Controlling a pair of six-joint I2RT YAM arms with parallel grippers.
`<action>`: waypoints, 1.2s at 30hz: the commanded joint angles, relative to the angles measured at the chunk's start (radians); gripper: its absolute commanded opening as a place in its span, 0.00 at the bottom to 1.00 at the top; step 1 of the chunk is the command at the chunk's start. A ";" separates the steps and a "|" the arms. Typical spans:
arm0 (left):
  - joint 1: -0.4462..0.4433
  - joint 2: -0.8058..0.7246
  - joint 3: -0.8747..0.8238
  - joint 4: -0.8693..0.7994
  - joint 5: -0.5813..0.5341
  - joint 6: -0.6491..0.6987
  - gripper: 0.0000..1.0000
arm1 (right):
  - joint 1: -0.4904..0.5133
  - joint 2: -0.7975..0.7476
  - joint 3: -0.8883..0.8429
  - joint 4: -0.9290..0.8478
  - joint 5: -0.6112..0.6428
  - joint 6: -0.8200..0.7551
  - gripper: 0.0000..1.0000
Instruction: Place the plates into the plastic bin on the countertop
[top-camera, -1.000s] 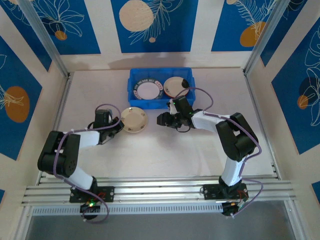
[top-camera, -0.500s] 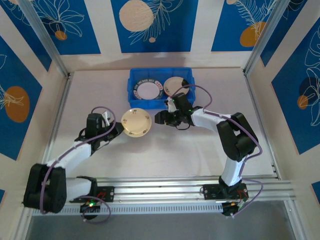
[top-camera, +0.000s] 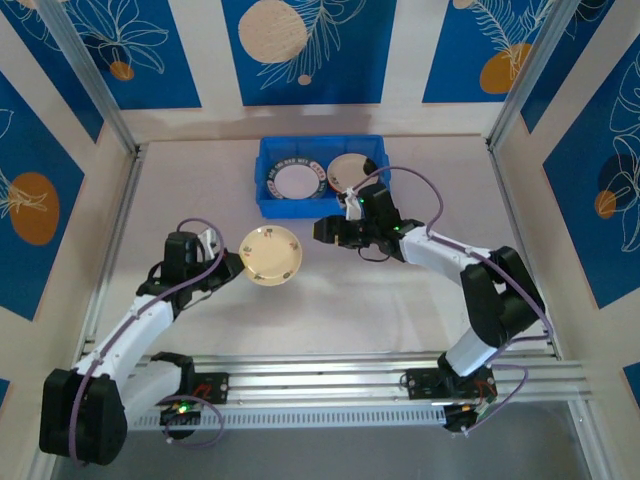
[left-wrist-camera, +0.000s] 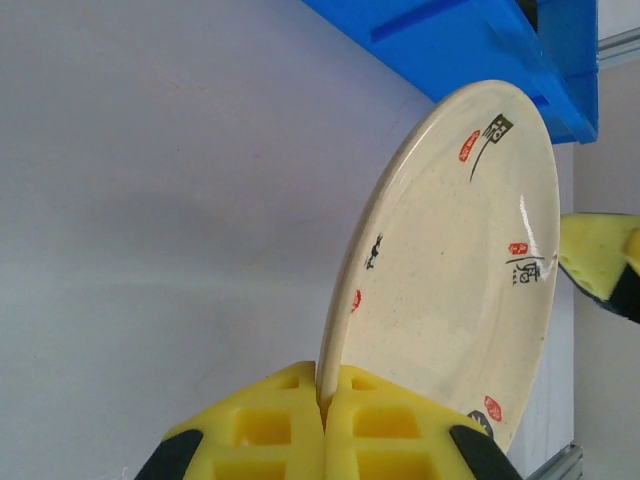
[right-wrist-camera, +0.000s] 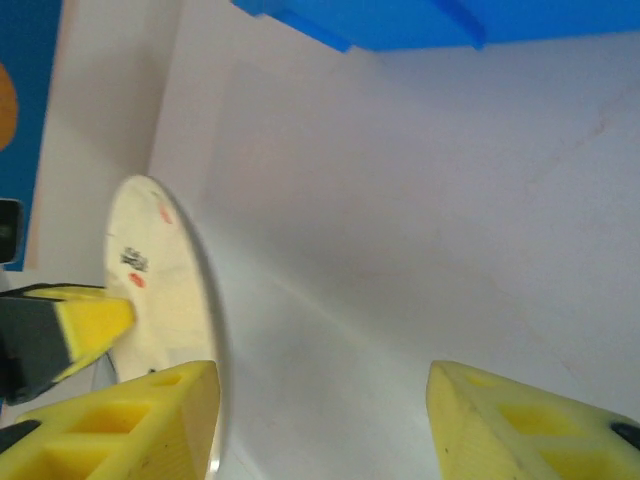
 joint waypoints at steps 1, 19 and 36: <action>-0.010 0.004 0.024 0.018 0.040 0.000 0.00 | 0.023 0.005 0.032 -0.013 -0.048 -0.026 0.58; -0.039 0.023 0.058 0.047 0.065 -0.011 0.00 | 0.082 0.131 0.140 0.003 -0.169 -0.023 0.20; -0.042 0.080 0.058 0.111 0.038 -0.037 0.07 | 0.104 0.169 0.130 0.059 -0.216 0.011 0.00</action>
